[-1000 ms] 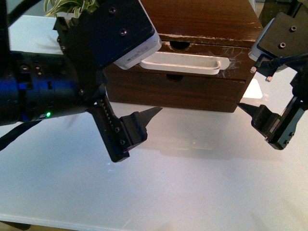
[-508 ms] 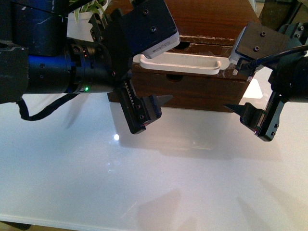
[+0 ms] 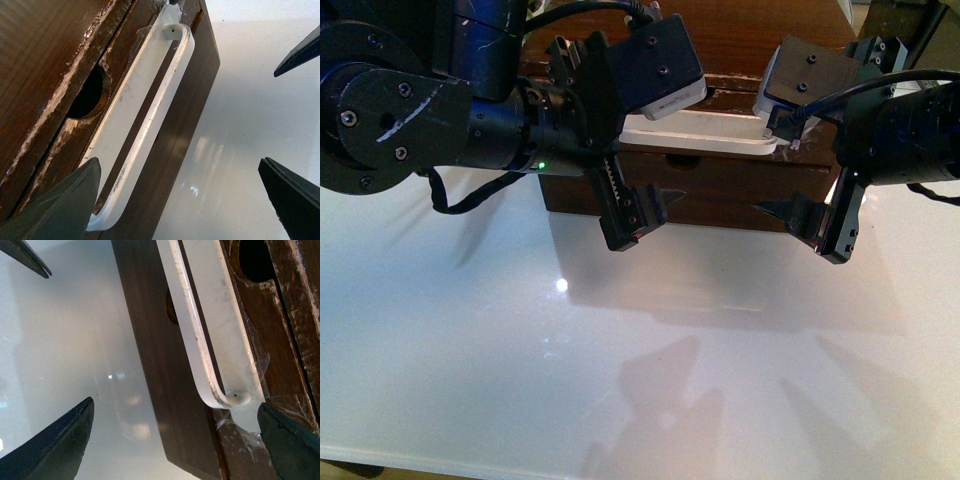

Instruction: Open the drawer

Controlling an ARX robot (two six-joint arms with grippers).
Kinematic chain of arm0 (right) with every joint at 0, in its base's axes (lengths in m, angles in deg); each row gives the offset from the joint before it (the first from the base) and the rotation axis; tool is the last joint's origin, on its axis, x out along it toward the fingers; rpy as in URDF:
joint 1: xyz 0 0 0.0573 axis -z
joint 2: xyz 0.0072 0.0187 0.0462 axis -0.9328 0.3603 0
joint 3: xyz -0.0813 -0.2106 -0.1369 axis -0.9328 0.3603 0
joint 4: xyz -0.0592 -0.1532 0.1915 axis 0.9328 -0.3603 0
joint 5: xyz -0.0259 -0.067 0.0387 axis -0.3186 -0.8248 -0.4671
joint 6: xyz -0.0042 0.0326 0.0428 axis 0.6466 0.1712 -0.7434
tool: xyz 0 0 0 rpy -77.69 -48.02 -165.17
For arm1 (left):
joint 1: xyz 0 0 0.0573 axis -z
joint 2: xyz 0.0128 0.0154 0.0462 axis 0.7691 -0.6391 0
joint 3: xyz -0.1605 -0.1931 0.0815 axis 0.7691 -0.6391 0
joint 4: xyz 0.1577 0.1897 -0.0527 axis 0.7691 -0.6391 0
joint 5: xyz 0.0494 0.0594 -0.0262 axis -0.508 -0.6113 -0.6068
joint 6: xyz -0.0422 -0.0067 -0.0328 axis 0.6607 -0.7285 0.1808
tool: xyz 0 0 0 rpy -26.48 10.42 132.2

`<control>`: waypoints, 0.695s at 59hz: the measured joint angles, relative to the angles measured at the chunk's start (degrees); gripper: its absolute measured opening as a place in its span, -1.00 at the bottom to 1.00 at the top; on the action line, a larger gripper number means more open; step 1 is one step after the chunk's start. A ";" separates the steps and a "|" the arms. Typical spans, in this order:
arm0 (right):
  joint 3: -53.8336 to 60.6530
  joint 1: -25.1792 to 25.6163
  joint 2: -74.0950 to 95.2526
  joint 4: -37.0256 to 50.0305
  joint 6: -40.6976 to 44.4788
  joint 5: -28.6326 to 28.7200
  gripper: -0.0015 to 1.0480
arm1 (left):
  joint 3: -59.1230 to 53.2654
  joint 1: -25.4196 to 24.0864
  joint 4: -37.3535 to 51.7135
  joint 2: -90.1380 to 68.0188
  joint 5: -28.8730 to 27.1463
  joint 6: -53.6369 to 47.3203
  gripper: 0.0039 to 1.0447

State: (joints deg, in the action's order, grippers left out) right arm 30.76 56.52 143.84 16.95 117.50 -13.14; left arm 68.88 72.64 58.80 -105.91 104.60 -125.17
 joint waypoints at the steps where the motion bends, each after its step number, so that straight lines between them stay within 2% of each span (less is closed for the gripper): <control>1: -0.35 -0.09 0.15 -0.28 0.07 0.00 0.83 | 0.22 -0.02 -0.11 -0.17 0.00 -0.07 0.84; 41: -6.84 -3.19 5.14 -3.74 1.73 0.59 0.83 | 3.87 -0.42 -3.39 -3.30 1.55 -1.99 0.84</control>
State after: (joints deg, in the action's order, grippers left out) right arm 23.92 53.33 148.97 13.21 119.23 -12.55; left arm 72.75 72.23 55.41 -109.21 106.15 -127.16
